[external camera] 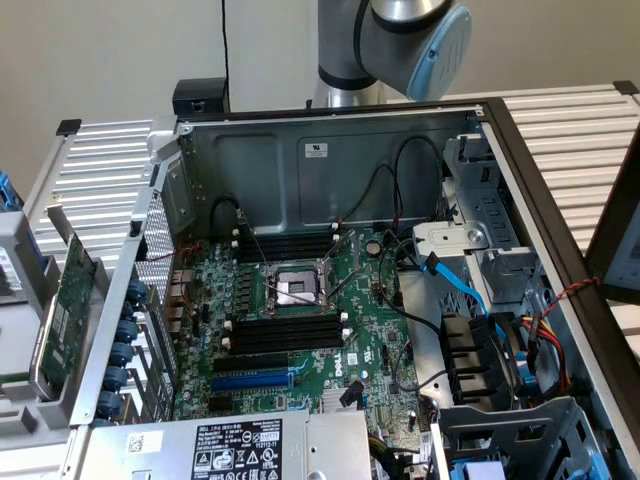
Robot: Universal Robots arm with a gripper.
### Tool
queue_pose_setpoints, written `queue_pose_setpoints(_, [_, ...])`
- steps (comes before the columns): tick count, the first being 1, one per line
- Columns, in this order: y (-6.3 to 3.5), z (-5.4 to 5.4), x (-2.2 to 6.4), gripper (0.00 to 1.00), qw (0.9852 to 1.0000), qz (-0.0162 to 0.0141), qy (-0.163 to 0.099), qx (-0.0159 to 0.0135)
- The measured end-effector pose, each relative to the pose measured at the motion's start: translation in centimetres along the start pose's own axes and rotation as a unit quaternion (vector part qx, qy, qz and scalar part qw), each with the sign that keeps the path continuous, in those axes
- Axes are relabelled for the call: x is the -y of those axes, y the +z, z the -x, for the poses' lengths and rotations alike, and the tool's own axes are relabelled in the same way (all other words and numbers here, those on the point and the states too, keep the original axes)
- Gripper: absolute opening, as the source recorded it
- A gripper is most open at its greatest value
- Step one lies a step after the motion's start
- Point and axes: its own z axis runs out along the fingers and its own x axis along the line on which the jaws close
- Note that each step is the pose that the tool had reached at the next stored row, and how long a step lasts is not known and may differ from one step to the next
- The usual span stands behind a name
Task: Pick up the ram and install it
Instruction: 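Pick up the ram and move it above insertion slot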
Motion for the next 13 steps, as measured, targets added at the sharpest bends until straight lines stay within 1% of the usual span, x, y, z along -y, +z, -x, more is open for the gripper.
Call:
queue_pose_setpoints(5, [-0.56,-0.1,1.98,0.14,1.0000,0.0022,0.000,-0.0002])
queue_pose_setpoints(7, [-0.94,-0.1,2.76,0.14,1.0000,0.0022,0.000,-0.0002])
queue_pose_setpoints(13, [-2.36,-0.1,4.53,0.14,1.0000,0.0022,0.000,-0.0002])
